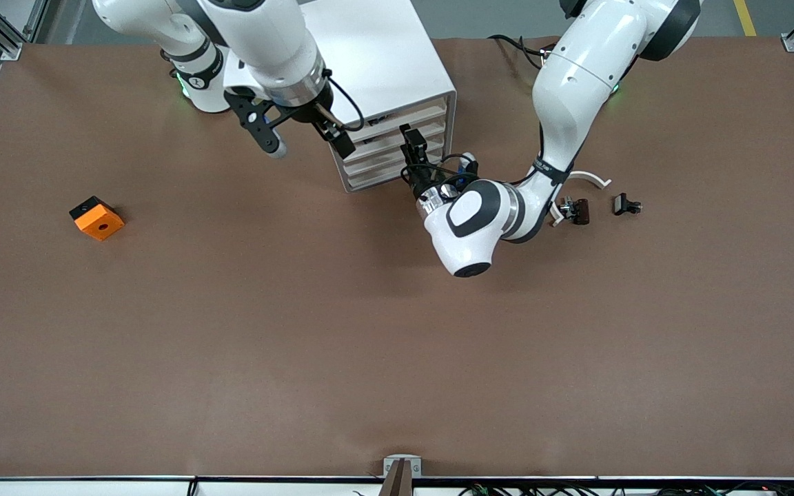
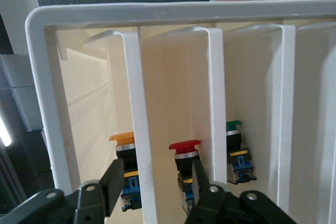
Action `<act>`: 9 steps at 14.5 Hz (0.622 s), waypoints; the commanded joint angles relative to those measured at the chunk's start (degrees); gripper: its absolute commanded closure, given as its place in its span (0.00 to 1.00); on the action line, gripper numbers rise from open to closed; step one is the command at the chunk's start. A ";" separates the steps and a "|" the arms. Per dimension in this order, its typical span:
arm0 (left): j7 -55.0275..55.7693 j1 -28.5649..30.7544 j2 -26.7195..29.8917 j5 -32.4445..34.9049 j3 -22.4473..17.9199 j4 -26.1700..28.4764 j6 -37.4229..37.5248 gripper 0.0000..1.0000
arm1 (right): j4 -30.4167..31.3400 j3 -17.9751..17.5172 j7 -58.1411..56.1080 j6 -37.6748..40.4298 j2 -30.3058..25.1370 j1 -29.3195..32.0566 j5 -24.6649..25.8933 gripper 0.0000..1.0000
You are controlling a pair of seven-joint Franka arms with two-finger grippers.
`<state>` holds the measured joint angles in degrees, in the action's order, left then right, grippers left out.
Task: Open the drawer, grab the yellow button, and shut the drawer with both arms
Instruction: 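Pull the drawer open with the left gripper while the right gripper hovers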
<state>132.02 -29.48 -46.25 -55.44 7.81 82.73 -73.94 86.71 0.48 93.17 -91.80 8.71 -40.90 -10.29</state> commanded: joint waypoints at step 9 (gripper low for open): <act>1.22 -2.78 -0.07 -4.15 -0.43 0.07 0.99 0.85 | -1.37 0.57 9.40 -0.39 0.78 -6.20 -2.28 0.00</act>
<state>132.36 -32.21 -46.26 -58.47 7.83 82.74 -73.73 86.63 0.47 101.12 -92.12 8.75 -46.55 -11.32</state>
